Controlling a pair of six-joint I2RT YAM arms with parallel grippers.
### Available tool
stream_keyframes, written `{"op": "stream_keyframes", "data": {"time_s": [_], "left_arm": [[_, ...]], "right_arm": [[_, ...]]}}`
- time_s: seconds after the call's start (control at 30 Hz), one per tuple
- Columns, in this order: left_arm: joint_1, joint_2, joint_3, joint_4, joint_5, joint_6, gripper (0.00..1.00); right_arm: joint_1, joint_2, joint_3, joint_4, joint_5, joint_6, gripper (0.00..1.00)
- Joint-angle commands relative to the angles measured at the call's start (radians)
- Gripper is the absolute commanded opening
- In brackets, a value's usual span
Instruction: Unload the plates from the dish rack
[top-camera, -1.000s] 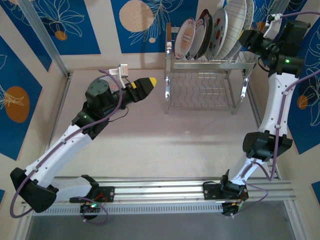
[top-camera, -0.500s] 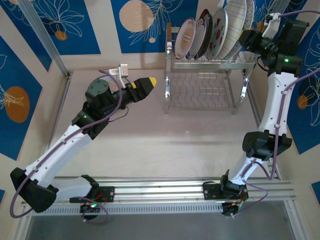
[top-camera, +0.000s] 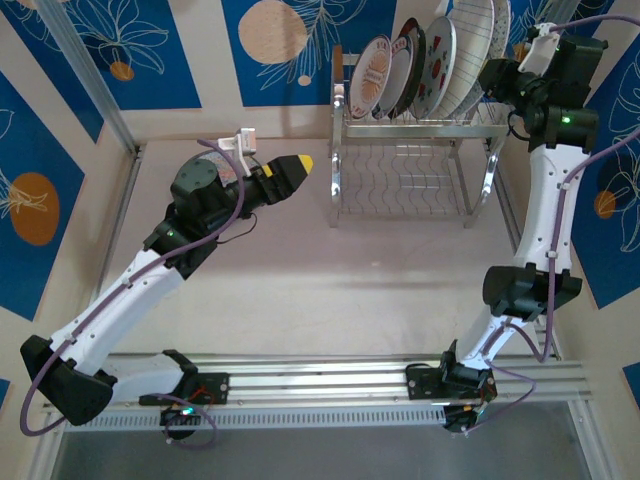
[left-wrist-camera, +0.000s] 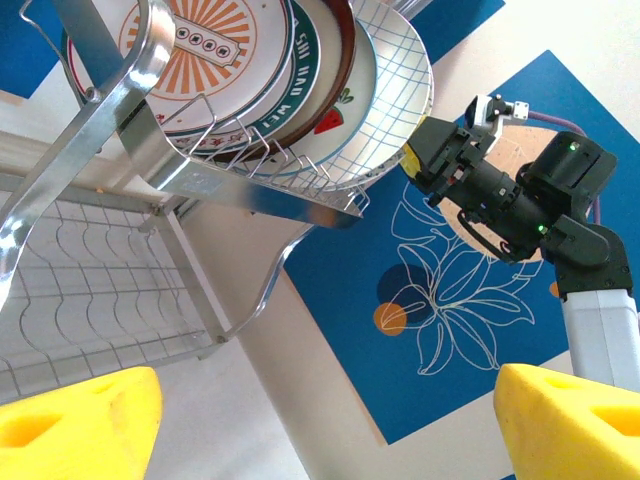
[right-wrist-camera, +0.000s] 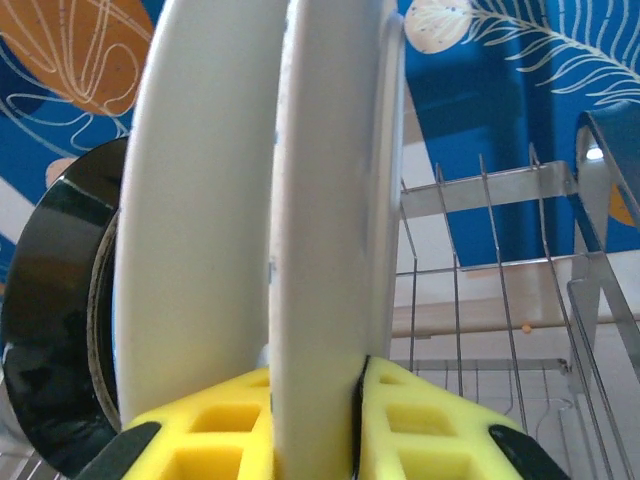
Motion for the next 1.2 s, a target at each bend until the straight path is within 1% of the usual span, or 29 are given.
{"op": "stream_keyframes", "data": {"time_s": [0.0,0.23,0.43,0.63,0.83,1.17], "left_arm": [[-0.01,-0.016,0.005,0.042,0.006,-0.01,0.86],[-0.01,-0.011,0.008,0.05,0.005,-0.013,0.86],[-0.012,-0.011,0.033,0.055,0.007,-0.004,0.86],[-0.012,-0.002,0.1,0.045,0.001,0.013,0.86],[-0.012,0.016,0.147,0.048,0.006,0.012,0.86],[-0.013,0.017,0.154,0.053,0.009,0.009,0.86]], "right_arm": [[0.031,0.006,0.029,-0.036,0.078,0.029,0.1],[0.094,-0.014,0.03,-0.047,0.221,0.042,0.0],[0.124,-0.031,0.035,-0.038,0.302,0.043,0.0],[0.147,-0.043,0.07,-0.044,0.383,0.03,0.0],[0.154,-0.046,0.116,-0.061,0.419,0.017,0.0],[0.154,-0.058,0.179,-0.084,0.459,0.013,0.0]]}}
